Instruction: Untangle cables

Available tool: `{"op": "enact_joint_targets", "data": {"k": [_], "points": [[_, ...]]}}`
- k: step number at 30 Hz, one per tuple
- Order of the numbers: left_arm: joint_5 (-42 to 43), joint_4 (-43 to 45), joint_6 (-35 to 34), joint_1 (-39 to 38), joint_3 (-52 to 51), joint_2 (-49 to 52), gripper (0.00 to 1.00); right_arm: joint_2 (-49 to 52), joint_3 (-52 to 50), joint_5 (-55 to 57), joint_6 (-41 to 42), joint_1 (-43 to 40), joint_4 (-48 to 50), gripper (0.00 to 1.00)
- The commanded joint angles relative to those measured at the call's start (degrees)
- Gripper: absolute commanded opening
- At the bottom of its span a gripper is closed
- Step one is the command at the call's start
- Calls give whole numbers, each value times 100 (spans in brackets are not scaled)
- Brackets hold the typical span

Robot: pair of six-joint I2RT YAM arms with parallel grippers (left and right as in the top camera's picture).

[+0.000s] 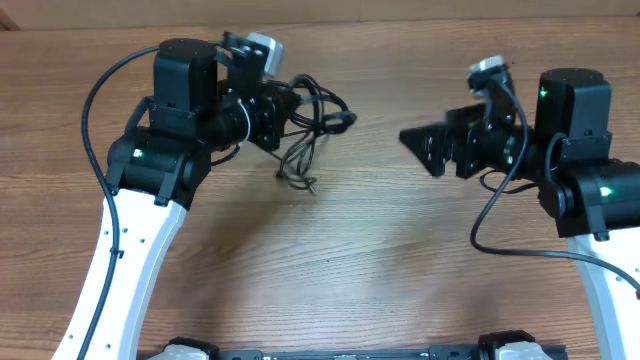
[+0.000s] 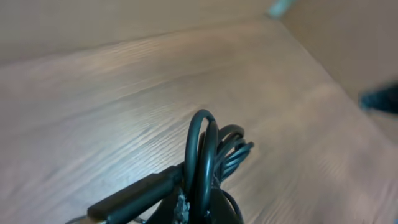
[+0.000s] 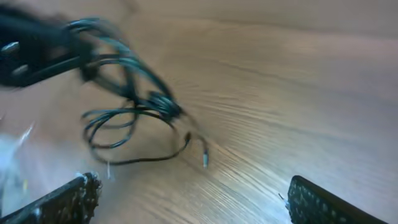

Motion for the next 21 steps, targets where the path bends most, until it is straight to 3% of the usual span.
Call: {"op": "enact_joint_targets", "data": {"k": [1, 5, 13, 14, 16, 18, 21], "points": [[1486, -70, 1510, -46, 42, -79, 4, -111, 70, -1283, -1902, 17, -85, 97], [2387, 28, 1650, -173, 42, -79, 4, -111, 70, -1825, -2643, 22, -114, 99], [2817, 638, 1390, -758, 42, -79, 4, -109, 70, -1904, -2671, 22, -350, 91], [2815, 756, 1272, -798, 42, -79, 4, -109, 70, -1902, -2712, 22, -407, 85], [2787, 951, 1051, -831, 42, -79, 4, -109, 70, -1860, -2708, 22, -452, 46], [2527, 955, 844, -826, 42, -79, 4, -109, 70, -1856, -2706, 22, -483, 19], [2072, 872, 538, -822, 42, -79, 4, -109, 70, -1858, -2706, 22, -501, 6]]}}
